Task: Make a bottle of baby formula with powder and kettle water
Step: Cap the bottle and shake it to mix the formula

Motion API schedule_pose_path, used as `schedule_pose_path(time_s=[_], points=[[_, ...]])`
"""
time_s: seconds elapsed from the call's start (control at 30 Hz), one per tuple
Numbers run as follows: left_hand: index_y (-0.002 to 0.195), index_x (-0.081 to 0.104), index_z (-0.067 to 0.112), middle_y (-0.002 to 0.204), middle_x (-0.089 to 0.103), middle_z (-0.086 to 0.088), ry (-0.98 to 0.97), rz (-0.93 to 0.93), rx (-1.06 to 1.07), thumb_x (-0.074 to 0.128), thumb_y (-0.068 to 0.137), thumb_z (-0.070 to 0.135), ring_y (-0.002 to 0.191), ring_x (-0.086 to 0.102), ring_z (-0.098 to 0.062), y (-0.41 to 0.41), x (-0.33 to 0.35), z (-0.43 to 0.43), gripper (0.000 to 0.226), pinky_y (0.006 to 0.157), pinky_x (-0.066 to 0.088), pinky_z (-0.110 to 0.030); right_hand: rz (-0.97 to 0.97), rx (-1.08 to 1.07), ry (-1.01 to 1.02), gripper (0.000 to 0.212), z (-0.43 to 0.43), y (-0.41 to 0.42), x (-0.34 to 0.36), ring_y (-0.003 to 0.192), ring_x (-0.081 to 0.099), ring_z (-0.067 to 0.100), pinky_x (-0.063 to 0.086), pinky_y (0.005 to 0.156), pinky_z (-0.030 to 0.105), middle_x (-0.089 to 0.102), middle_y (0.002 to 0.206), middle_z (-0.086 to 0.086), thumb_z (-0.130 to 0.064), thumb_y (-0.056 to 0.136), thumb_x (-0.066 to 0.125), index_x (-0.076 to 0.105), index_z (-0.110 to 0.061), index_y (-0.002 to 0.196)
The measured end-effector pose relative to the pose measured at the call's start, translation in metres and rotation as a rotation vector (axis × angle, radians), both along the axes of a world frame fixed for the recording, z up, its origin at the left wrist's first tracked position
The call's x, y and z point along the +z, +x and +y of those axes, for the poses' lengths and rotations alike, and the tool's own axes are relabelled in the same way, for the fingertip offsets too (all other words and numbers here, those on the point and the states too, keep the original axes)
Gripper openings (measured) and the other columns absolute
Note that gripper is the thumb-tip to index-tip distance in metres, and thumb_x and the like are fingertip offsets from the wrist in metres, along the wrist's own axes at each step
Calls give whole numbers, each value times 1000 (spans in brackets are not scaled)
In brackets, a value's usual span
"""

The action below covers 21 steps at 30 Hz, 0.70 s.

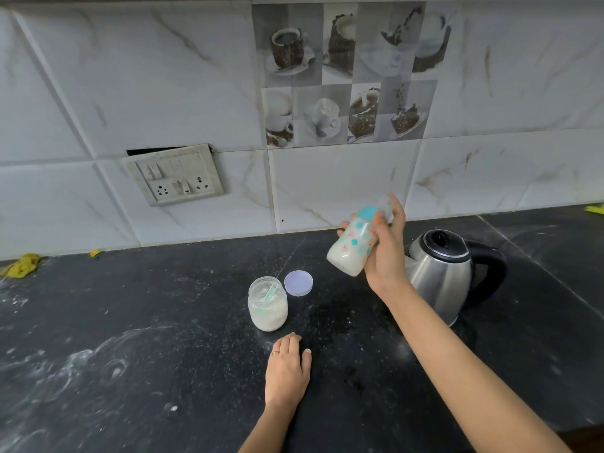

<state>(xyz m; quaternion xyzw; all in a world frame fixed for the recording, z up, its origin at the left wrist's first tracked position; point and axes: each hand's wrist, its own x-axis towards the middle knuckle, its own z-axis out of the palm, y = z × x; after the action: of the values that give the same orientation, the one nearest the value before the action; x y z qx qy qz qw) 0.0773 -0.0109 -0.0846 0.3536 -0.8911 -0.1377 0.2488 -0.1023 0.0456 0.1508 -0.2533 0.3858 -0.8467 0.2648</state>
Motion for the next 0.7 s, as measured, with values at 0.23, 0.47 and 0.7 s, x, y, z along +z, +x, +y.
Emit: schedule_pose_path(time_s=[0.23, 0.47, 0.7], points=[[103, 62, 14, 106, 65, -1, 13, -5, 5, 62, 87, 27, 98, 60, -19, -1, -4, -2, 21, 86, 52, -32, -305, 116, -52, 36, 1, -15, 7, 87, 69, 34, 57, 80, 50, 56, 112, 22, -22, 97, 52, 45, -29, 131], [107, 61, 13, 110, 64, -1, 34, -13, 22, 57, 90, 29, 104, 57, -20, -3, -5, -1, 23, 89, 50, -33, -345, 144, -30, 32, 4, -20, -2, 91, 67, 37, 56, 82, 52, 61, 107, 23, -25, 94, 57, 50, -26, 125], [108, 61, 13, 112, 63, -1, 39, -15, 30, 58, 90, 29, 104, 57, -21, -4, -7, -2, 24, 89, 50, -34, -315, 213, 1, 35, 11, -17, -9, 87, 68, 35, 57, 83, 52, 65, 101, 22, -26, 93, 53, 48, -24, 127]])
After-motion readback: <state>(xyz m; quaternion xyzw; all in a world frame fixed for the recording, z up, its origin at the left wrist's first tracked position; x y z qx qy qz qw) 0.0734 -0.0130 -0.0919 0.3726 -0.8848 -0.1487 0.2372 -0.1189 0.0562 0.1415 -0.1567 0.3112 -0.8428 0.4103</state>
